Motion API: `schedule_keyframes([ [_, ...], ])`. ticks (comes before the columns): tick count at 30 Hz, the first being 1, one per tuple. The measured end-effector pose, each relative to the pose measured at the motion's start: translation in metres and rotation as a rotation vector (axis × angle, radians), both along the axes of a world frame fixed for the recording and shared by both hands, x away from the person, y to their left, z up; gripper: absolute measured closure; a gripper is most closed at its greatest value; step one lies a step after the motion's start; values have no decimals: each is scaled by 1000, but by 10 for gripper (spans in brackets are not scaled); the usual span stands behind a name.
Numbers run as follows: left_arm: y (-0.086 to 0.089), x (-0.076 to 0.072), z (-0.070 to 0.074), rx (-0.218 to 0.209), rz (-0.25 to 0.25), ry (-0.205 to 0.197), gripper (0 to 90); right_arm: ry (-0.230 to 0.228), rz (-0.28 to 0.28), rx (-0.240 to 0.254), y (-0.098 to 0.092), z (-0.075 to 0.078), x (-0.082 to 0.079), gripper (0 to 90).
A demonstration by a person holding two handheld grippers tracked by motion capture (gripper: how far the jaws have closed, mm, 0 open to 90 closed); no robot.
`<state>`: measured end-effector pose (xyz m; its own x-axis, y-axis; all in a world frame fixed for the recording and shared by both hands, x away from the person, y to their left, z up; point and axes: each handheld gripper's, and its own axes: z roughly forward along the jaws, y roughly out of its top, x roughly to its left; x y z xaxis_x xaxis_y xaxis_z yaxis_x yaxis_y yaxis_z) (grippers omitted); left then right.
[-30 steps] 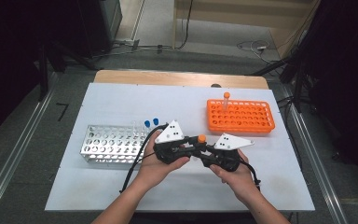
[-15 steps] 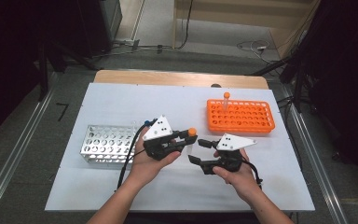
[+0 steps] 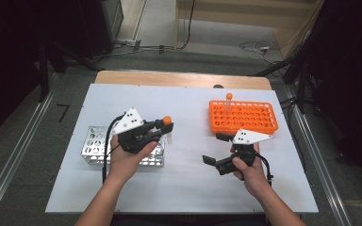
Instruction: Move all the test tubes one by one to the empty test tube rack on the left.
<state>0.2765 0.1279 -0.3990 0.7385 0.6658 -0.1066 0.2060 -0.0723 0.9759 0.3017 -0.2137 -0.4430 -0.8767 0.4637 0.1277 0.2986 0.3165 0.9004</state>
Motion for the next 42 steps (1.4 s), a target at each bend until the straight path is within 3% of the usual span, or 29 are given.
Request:
schedule_keyframes([
  [15,60,3,2,-43,156,-11,750,-2,-59,-20,-21,-4,10,0],
  [24,85,4,-3,-65,225,2,750,0,-93,-15,-30,-6,15,0],
  [33,99,8,-14,-61,266,35,750,7,-120,-17,-35,-7,17,0],
  [42,100,15,-24,-48,301,59,750,7,-117,-25,-34,-9,17,0],
])
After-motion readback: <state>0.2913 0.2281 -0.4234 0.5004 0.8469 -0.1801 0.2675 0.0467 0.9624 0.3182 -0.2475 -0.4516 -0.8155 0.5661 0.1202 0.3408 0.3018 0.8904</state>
